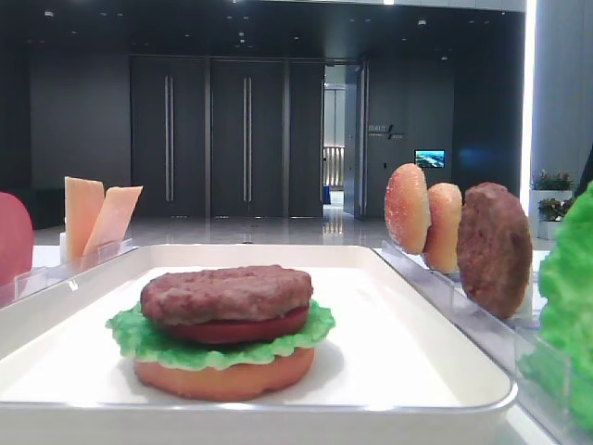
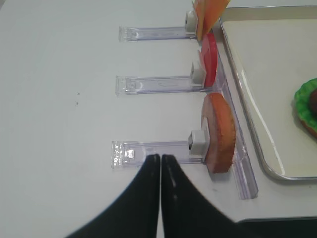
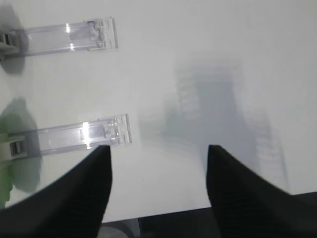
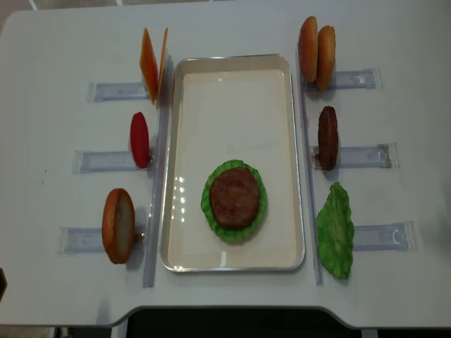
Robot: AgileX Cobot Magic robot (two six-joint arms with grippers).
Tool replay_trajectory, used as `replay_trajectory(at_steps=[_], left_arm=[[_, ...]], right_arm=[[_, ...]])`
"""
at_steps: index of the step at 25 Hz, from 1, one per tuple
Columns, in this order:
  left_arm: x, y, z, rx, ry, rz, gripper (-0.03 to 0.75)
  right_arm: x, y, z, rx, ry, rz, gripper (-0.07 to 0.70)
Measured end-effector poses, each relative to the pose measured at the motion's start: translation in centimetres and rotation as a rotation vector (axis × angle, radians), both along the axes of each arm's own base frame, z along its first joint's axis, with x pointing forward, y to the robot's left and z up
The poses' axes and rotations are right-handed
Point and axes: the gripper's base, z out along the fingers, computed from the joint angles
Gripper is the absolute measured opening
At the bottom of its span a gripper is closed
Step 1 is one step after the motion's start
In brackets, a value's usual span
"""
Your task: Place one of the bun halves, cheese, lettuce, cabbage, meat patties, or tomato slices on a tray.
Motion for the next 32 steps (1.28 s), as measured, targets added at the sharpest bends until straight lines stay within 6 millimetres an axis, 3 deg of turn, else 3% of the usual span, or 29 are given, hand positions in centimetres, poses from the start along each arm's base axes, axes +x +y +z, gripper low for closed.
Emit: replay_trajectory(at_steps=[9, 16, 23, 32], left_arm=[[0.0, 0.0, 0.0, 0.000, 0.000, 0.000, -0.001], [0.0, 0.0, 0.0, 0.000, 0.000, 0.000, -0.001], [0.0, 0.0, 0.0, 0.000, 0.000, 0.000, -0.001], [0.0, 0.0, 0.0, 0.000, 0.000, 0.000, -0.001]], right_arm=[[-10.4, -0.3, 0.8, 0.014, -0.357, -0.006, 0.401], [-15.6, -0.5, -0.9, 0.016, -0.573, -0.007, 0.401], [-17.5, -0.6, -2.9, -0.008, -0.653, 0.024, 0.400], [-16.4, -0.3, -4.5, -0.024, -0.640, 0.083, 0.400]])
